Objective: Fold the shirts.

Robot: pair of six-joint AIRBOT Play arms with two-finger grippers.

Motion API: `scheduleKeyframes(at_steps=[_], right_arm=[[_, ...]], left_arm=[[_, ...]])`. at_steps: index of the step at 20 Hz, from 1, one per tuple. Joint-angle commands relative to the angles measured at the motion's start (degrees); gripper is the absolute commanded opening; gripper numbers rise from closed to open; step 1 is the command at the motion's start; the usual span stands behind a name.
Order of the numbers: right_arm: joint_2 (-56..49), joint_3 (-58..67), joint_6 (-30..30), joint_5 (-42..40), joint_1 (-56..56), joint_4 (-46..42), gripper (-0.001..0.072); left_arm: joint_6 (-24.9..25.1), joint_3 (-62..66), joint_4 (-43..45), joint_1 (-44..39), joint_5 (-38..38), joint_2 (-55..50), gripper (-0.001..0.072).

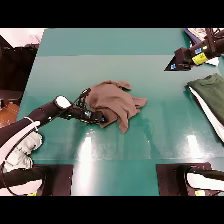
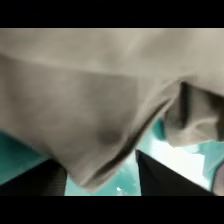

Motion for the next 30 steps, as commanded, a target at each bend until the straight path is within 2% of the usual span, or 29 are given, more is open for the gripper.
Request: scheduleKeyframes(at_steps=[1,2,4,6,7,9,10,11,15,17,22,24,25,26,27,28,30], right_arm=[[0.02,0.02,0.00,1.20,0.48,0.07,0.0026],[0.02,0.00,0.00,1.44,0.48,0.09,0.0026],[0.04,-0.33,0.00,2.60,0.83,0.17,0.0026],[0.81,-4.13,0.00,3.19,2.27,0.15,0.0028],[1.84,-7.98,0.00,2.58,3.69,0.33,0.0060],[4.09,-17.00,0.00,-1.49,8.11,0.63,0.0536],[5.11,-21.88,0.00,-4.96,11.32,0.66,0.0603],[5.84,-25.90,0.02,-8.81,14.58,0.63,0.0603],[6.69,-37.11,0.04,-27.10,28.52,0.28,0.0602],[6.10,-40.63,2.27,-34.38,32.70,-0.07,0.0602],[0.55,-44.37,6.14,-42.25,36.41,-0.04,0.0599],[-1.86,-44.37,7.02,-43.65,36.54,-0.04,0.0569],[-2.69,-44.37,7.17,-43.82,36.54,-0.02,0.0534],[-3.15,-44.37,7.15,-43.63,36.46,-0.02,0.0383],[-3.15,-44.37,7.13,-43.08,36.46,-0.11,0.0071],[-2.62,-44.37,7.04,-42.73,36.24,-0.74,0.0025],[0.52,-43.98,7.19,-41.51,35.23,-4.76,0.0024]], left_arm=[[0.04,-0.17,-1.33,-1.97,2.45,-1.05,0.0257],[0.24,-0.17,-1.33,-1.92,2.56,-0.85,0.0040],[0.48,-0.17,-0.11,-0.26,0.81,0.50,0.0029],[0.42,-0.17,4.61,3.08,-1.49,4.00,0.0029],[0.39,-0.17,6.84,4.94,-2.51,6.14,0.0029],[0.44,-0.17,9.90,8.63,-4.87,10.27,0.0029],[0.44,-0.17,10.73,9.97,-5.62,11.85,0.0029],[0.44,-0.20,11.28,10.82,-6.08,12.81,0.0029],[0.44,-0.20,11.52,11.19,-7.15,13.46,0.0030],[0.46,-0.20,11.56,11.19,-7.89,13.46,0.0029],[0.44,-0.20,11.50,11.19,-8.00,13.46,0.0029],[0.44,-0.20,11.50,11.19,-8.07,13.46,0.0029],[0.42,-0.20,11.50,11.19,-8.15,13.46,0.0030],[0.44,-0.20,11.47,11.19,-8.37,13.46,0.0030],[0.46,-0.17,11.56,11.19,-8.81,13.49,0.0029],[0.48,-0.11,11.78,11.19,-9.38,13.49,0.0029],[0.48,2.56,15.85,11.21,-12.83,13.60,0.0029]])
